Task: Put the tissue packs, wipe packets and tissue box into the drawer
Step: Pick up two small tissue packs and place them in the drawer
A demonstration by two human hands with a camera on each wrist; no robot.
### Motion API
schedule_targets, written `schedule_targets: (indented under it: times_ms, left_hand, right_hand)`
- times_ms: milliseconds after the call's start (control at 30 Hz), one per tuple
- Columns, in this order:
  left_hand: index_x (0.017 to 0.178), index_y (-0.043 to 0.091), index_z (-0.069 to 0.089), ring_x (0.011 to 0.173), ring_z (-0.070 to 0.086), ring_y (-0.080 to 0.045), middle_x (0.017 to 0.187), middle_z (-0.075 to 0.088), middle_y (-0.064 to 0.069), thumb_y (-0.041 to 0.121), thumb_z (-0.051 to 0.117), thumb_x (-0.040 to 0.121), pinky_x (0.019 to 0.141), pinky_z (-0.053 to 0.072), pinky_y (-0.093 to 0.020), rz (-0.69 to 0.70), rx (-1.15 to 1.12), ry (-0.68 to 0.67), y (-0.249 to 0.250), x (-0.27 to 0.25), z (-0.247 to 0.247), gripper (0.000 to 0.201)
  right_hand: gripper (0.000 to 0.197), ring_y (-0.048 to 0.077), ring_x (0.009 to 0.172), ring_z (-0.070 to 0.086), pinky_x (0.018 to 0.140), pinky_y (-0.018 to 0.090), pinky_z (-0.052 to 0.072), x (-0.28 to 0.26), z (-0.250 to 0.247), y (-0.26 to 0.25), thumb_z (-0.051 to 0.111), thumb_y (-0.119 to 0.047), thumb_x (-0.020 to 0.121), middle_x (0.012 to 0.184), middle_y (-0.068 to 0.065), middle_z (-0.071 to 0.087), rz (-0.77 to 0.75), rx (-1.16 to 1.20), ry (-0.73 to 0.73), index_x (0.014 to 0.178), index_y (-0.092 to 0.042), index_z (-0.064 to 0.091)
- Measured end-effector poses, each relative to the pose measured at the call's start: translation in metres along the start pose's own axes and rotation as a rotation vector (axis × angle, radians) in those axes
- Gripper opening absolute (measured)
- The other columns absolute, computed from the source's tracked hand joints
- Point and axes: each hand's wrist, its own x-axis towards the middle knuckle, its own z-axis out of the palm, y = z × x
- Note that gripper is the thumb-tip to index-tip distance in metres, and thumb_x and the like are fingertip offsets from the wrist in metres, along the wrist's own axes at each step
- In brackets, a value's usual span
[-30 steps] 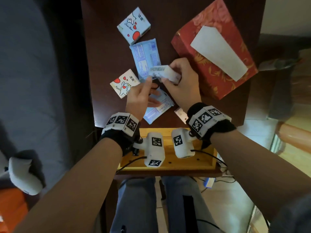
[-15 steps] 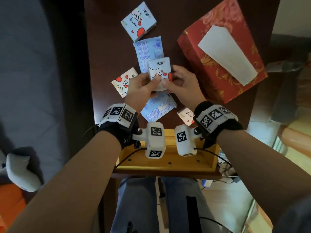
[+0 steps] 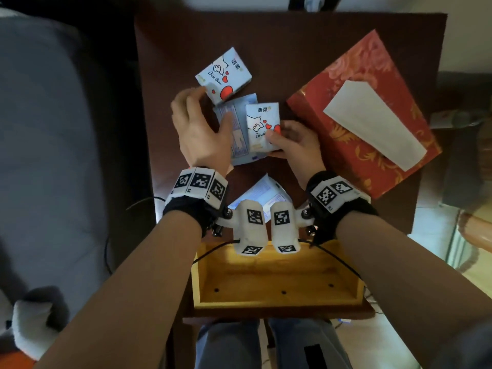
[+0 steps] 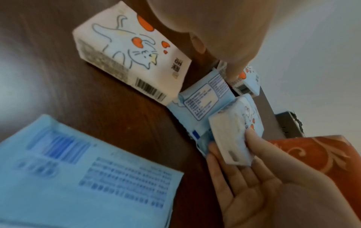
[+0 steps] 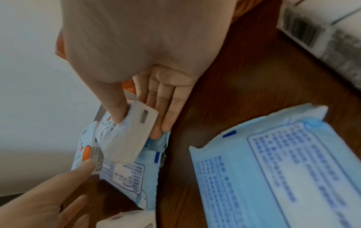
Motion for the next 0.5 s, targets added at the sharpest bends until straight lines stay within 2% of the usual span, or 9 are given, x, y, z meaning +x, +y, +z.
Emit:
schedule_targets:
  times_ms: [33,67,100,167,267,333,400,433,500]
  left_hand:
    - [0.129,0.016,0.046,0.122,0.042,-0.011,0.141,0.039,-0.006,0.025,0.066,0.077,0.084,0.037,-0.005,0.002,0.012,0.002,-0.002,0.004,0.001,0.057]
    - [0.134,0.015,0.041,0.125,0.033,-0.007,0.147,0.034,-0.006,0.023,0.066,0.078,0.081,0.027,0.006,0.004,0.031,-0.003,-0.003,0.008,0.002,0.062]
    - [0.138,0.015,0.036,0.124,0.028,-0.006,0.151,0.030,-0.005,0.020,0.066,0.078,0.077,0.022,0.011,0.006,0.046,-0.016,-0.004,0.011,0.003,0.067]
    - [0.142,0.015,0.030,0.131,0.029,-0.013,0.154,0.026,-0.003,0.014,0.064,0.079,0.078,0.015,0.015,0.034,0.058,-0.056,-0.008,0.018,0.005,0.071]
    - [0.140,0.015,0.034,0.134,0.032,-0.023,0.147,0.037,-0.006,0.016,0.061,0.080,0.086,0.011,0.012,0.090,0.057,-0.081,-0.013,0.027,0.008,0.066]
    - [0.135,0.016,0.041,0.124,0.040,-0.023,0.134,0.049,-0.006,0.019,0.060,0.080,0.083,0.021,0.001,0.078,0.048,-0.053,-0.014,0.030,0.008,0.058]
    - [0.127,0.014,0.048,0.111,0.046,-0.025,0.118,0.055,-0.008,0.018,0.057,0.079,0.077,0.024,-0.008,0.078,0.040,-0.029,-0.013,0.029,0.008,0.049]
    - [0.124,0.012,0.050,0.109,0.047,-0.026,0.116,0.055,-0.009,0.017,0.057,0.078,0.076,0.026,-0.010,0.079,0.040,-0.022,-0.013,0.027,0.007,0.046]
    - [0.127,0.012,0.047,0.116,0.044,-0.025,0.128,0.049,-0.010,0.016,0.058,0.076,0.081,0.030,-0.014,0.078,0.052,-0.026,-0.011,0.025,0.006,0.052]
  right_hand:
    - [0.015,0.008,0.071,0.067,0.061,0.018,0.056,0.001,0.001,0.001,0.061,-0.003,0.084,0.090,0.007,0.065,-0.003,0.003,0.009,0.098,-0.006,0.058]
    - [0.013,0.010,0.073,0.067,0.061,0.018,0.057,0.002,0.001,0.002,0.062,-0.004,0.083,0.091,0.010,0.066,-0.005,0.002,0.018,0.095,-0.007,0.059]
    - [0.011,0.012,0.074,0.067,0.061,0.019,0.057,0.002,0.002,0.003,0.063,-0.005,0.083,0.093,0.011,0.066,-0.006,0.004,0.026,0.092,-0.009,0.060]
    - [0.010,0.014,0.076,0.067,0.061,0.019,0.057,0.004,0.003,0.003,0.064,-0.006,0.083,0.096,0.015,0.066,-0.009,0.013,0.033,0.091,-0.010,0.060]
    - [0.017,0.017,0.078,0.067,0.064,0.022,0.059,0.005,0.004,0.006,0.064,-0.008,0.083,0.106,0.026,0.066,-0.019,0.004,0.046,0.100,-0.005,0.060]
    - [0.021,0.018,0.080,0.067,0.068,0.024,0.060,0.006,0.004,0.007,0.064,-0.009,0.083,0.110,0.028,0.065,-0.024,-0.005,0.054,0.103,-0.003,0.060]
    - [0.021,0.019,0.081,0.068,0.069,0.024,0.060,0.006,0.004,0.007,0.064,-0.009,0.083,0.108,0.026,0.066,-0.026,-0.018,0.056,0.103,-0.004,0.060]
    - [0.021,0.018,0.081,0.068,0.069,0.024,0.059,0.006,0.004,0.007,0.064,-0.010,0.083,0.107,0.024,0.066,-0.027,-0.022,0.054,0.103,-0.005,0.060]
    - [0.024,0.017,0.082,0.068,0.069,0.024,0.059,0.006,0.004,0.007,0.064,-0.010,0.083,0.104,0.019,0.067,-0.026,-0.021,0.053,0.106,-0.003,0.059]
